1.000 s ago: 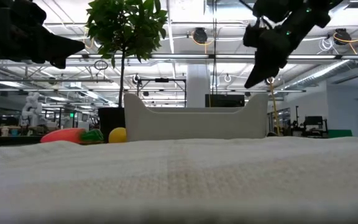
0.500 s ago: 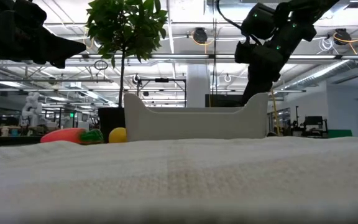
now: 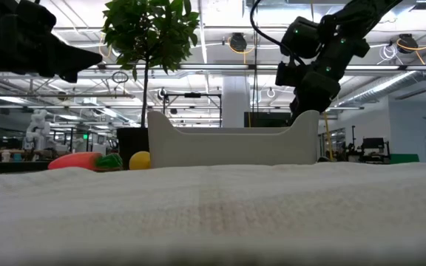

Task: Pick and placing Produce into tupperware
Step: Put the yellow banana into the gray basket

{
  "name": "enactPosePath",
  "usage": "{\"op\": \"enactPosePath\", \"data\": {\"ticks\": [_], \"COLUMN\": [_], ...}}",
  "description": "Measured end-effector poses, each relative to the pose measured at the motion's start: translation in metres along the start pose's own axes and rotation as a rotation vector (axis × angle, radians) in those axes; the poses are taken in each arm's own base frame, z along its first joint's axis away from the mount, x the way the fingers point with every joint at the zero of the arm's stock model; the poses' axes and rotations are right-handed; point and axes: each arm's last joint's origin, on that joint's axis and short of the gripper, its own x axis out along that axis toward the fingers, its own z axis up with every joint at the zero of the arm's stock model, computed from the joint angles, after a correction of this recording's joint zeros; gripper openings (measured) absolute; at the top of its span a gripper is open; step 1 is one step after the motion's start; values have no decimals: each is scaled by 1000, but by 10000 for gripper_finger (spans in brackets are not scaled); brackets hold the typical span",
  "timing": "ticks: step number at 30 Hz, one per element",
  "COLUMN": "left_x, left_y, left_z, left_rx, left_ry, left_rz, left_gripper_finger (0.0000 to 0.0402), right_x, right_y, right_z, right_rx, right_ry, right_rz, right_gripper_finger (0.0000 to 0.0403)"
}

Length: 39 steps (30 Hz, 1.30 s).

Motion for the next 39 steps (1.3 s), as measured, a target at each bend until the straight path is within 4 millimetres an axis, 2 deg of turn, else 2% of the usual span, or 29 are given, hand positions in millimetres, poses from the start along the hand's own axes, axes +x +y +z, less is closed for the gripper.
{"op": "enactPosePath", "data": {"ticks": [3, 7, 20, 39], "left_x": [0, 0, 0, 0], "left_y": [0, 0, 0, 0], "left_z": [-2, -2, -2, -2], "left_rx": [-2, -3, -5, -4], "left_ry": [19, 20, 19, 19], "left_rz": [-2, -2, -3, -2], "left_gripper_finger": [26, 26, 26, 26], "right_x": [0, 1, 27, 46], "right_y": [0, 0, -2, 4], "right_z": [0, 0, -13, -16], "right_rx": [19, 32, 37, 20], "right_ry": [-1, 3, 74, 117], "right_rz": [-1, -1, 3, 19], "right_gripper_finger": [322, 337, 337, 336]}}
